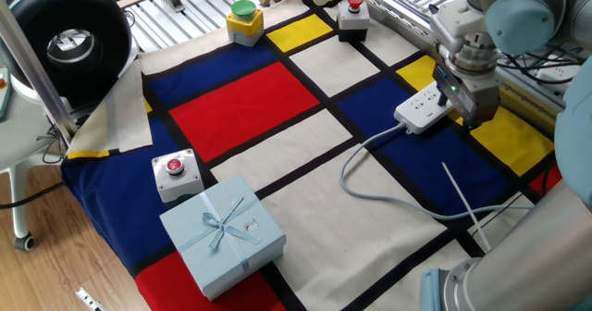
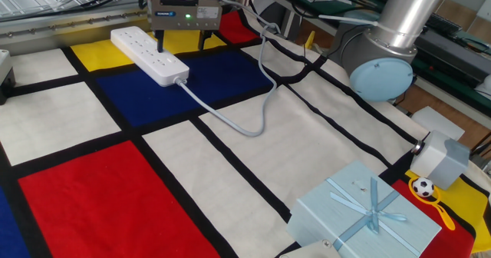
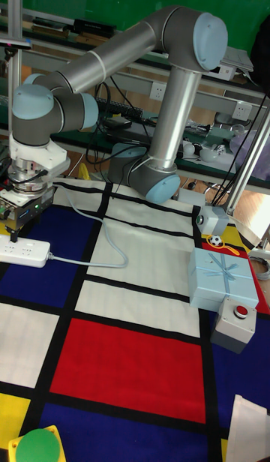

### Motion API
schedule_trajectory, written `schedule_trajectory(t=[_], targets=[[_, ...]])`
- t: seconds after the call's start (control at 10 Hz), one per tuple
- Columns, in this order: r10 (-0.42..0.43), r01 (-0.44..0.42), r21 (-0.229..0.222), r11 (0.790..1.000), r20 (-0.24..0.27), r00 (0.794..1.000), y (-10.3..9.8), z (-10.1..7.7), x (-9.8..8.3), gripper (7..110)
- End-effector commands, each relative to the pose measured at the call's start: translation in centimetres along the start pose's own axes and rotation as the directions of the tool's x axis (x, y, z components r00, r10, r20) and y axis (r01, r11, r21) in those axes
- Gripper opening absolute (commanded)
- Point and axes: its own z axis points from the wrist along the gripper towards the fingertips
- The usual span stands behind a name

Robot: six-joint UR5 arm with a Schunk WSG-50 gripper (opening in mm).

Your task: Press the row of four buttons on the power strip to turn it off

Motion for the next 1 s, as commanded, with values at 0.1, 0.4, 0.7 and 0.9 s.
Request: schedule_trajectory(t=[0.1,0.4,0.7,0.9], targets=[[0.007,-0.007,0.005,1.000,0.004,1.000,-0.2,-0.6,0.0,22],[0.032,-0.031,0.025,0.999,-0.008,0.999,-0.6,-1.9,-0.2,22],[0.053,-0.052,0.048,0.997,-0.019,0.998,-1.2,-3.0,0.1,22],[0.059,-0.058,0.055,0.997,-0.021,0.998,-1.4,-3.2,0.4,22]])
